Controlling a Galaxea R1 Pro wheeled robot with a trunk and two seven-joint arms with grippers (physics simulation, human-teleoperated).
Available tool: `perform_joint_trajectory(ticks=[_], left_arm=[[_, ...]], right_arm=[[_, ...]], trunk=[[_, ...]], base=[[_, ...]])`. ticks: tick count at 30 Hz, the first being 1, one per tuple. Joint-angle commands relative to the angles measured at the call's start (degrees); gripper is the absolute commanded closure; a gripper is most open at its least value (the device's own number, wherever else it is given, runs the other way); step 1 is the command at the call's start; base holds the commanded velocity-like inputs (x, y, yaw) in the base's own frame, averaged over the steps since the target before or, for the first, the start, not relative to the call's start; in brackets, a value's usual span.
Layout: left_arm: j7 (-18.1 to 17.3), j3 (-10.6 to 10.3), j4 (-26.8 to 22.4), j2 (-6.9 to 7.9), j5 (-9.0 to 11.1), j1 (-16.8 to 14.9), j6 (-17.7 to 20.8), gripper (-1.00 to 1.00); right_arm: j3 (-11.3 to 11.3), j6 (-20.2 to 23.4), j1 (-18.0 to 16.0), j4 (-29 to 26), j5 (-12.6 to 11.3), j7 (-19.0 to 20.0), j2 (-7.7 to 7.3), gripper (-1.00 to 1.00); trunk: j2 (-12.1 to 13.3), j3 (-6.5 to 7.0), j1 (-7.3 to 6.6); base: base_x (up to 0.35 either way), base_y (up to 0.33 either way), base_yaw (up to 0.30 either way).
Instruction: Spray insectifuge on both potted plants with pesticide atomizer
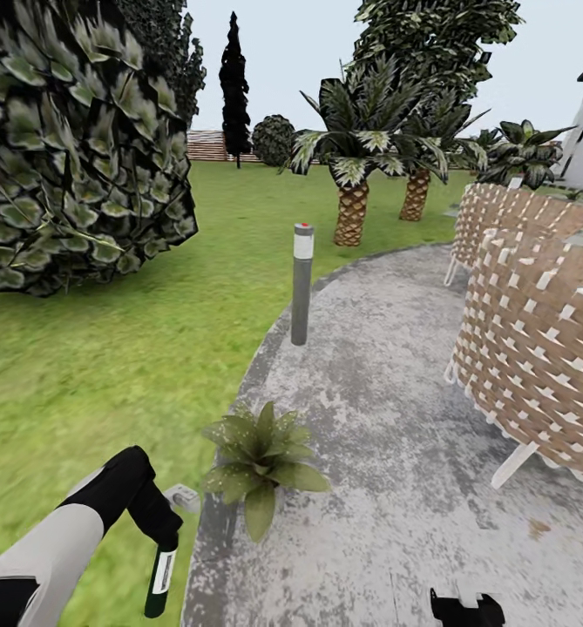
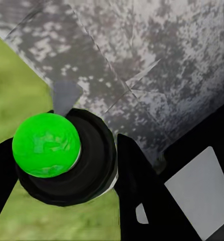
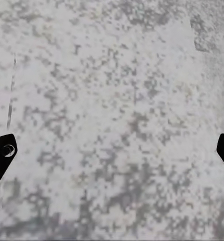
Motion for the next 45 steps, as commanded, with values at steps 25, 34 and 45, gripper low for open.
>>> perform_joint_trajectory(ticks=[25,34,45], left_arm=[[-0.4,0.0,-0.1,0.1,-0.4,0.0,0.8,1.0],[-0.4,-0.3,-0.2,-0.62,-0.4,-0.6,1.2,1.0],[-0.8,-1.0,-8.5,-6.56,-1.1,-4.3,13.2,1.0]], right_arm=[[-0.3,-0.1,0.0,0.0,0.1,-0.3,0.22,-1.0],[0.0,0.0,0.0,0.0,0.1,-0.2,0.44,-1.0],[0.0,0.0,0.0,0.0,0.1,-0.1,0.32,-1.0]], trunk=[[0.0,-0.07,-0.01],[0.0,-0.46,-0.01],[0.0,-0.36,-0.01]], base=[[-0.079,-0.254,0.187],[-0.122,-0.092,0.059],[0.0,0.0,-0.049]])
